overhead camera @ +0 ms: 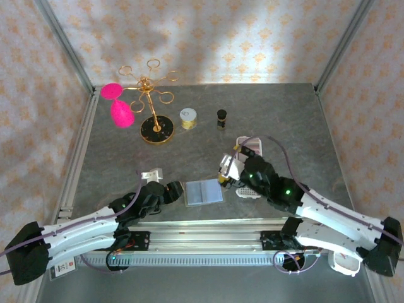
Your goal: Put the credit cards into the card holder
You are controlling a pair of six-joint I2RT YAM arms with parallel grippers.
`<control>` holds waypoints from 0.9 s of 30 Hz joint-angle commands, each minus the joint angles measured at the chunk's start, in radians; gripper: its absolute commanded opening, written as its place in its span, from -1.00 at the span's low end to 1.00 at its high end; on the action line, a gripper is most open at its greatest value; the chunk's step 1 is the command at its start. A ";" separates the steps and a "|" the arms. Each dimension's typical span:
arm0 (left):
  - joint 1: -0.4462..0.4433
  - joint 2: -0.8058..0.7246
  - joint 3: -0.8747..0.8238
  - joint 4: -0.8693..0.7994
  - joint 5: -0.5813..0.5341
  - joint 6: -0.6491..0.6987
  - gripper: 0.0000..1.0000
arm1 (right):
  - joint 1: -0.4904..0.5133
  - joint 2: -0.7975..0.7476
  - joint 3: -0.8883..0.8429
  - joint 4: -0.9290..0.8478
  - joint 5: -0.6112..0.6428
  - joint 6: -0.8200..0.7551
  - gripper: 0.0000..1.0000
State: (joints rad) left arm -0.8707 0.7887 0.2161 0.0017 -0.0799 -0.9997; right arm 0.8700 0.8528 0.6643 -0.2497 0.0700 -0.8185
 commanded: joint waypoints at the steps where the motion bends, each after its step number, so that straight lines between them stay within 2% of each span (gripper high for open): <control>1: 0.001 0.016 0.028 0.056 0.021 0.036 0.26 | -0.175 -0.017 -0.046 -0.106 -0.086 -0.336 0.93; 4: 0.000 0.030 0.024 0.083 0.036 0.044 0.25 | -0.313 0.014 -0.092 -0.033 -0.119 -0.465 0.63; 5: 0.001 0.033 0.023 0.088 0.041 0.047 0.25 | -0.335 0.028 -0.107 -0.005 -0.114 -0.497 0.61; 9: 0.001 0.046 0.017 0.098 0.049 0.063 0.23 | -0.353 0.092 -0.181 0.145 -0.057 -0.595 0.64; 13: 0.001 0.046 0.009 0.102 0.049 0.067 0.24 | -0.355 0.136 -0.189 0.183 -0.104 -0.600 0.70; 18: 0.001 0.046 0.006 0.107 0.057 0.075 0.24 | -0.355 0.198 -0.210 0.268 -0.096 -0.617 0.70; 27: 0.001 0.048 -0.017 0.142 0.078 0.058 0.21 | -0.355 0.277 -0.197 0.281 -0.119 -0.616 0.66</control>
State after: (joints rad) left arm -0.8707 0.8341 0.2127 0.1040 -0.0116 -0.9440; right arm 0.5205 1.1202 0.4675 0.0029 -0.0338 -1.4265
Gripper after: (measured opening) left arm 0.606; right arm 0.832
